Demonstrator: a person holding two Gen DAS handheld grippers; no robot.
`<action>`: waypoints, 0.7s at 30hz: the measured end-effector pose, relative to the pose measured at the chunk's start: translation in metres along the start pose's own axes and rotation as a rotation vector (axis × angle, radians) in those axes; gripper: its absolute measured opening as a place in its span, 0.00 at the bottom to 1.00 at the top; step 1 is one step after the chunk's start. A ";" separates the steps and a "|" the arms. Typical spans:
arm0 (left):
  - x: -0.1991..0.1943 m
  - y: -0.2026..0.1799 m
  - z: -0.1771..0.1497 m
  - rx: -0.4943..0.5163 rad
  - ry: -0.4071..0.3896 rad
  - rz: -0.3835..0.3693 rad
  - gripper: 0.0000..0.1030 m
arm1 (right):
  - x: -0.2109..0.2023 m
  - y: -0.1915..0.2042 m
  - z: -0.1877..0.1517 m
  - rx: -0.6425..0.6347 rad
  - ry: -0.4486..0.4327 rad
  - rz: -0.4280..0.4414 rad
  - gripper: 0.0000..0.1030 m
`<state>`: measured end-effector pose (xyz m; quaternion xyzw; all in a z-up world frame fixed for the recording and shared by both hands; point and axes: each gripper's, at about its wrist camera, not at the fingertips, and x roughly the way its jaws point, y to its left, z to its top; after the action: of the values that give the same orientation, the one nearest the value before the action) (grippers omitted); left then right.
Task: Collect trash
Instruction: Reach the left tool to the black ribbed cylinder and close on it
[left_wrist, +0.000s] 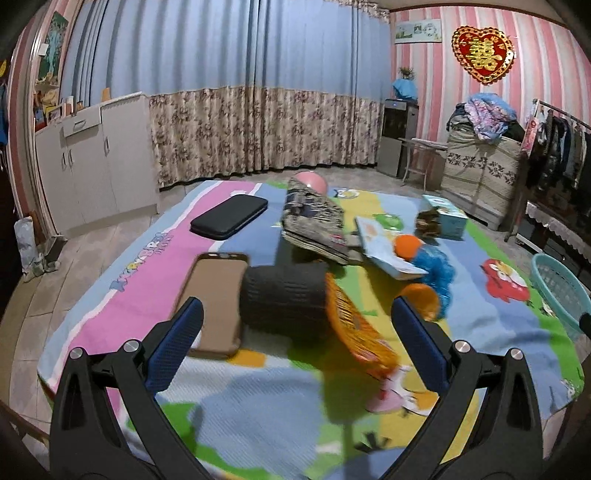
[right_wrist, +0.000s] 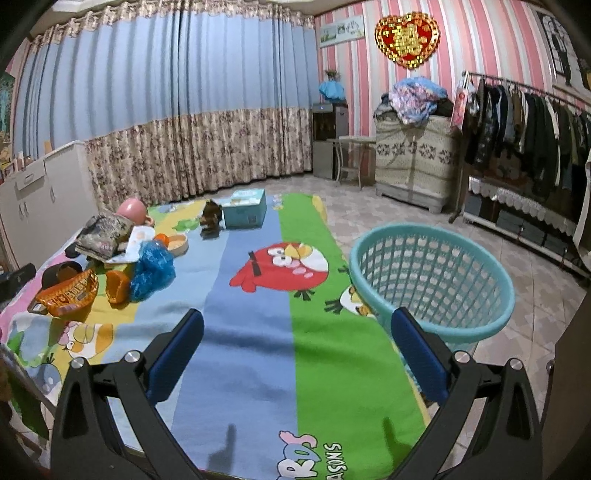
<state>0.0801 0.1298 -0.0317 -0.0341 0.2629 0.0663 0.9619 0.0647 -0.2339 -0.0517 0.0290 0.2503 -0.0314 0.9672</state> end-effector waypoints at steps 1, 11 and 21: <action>0.004 0.003 0.002 0.005 0.003 0.004 0.96 | 0.003 0.001 0.000 0.000 0.016 -0.006 0.96; 0.058 0.012 0.017 0.051 0.119 -0.088 0.96 | 0.020 0.015 0.001 -0.041 0.081 -0.072 0.96; 0.093 0.007 0.022 0.090 0.205 -0.180 0.81 | 0.029 0.042 0.007 -0.105 0.102 -0.101 0.96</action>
<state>0.1696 0.1494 -0.0605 -0.0208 0.3585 -0.0359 0.9326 0.0970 -0.1939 -0.0578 -0.0330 0.3016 -0.0657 0.9506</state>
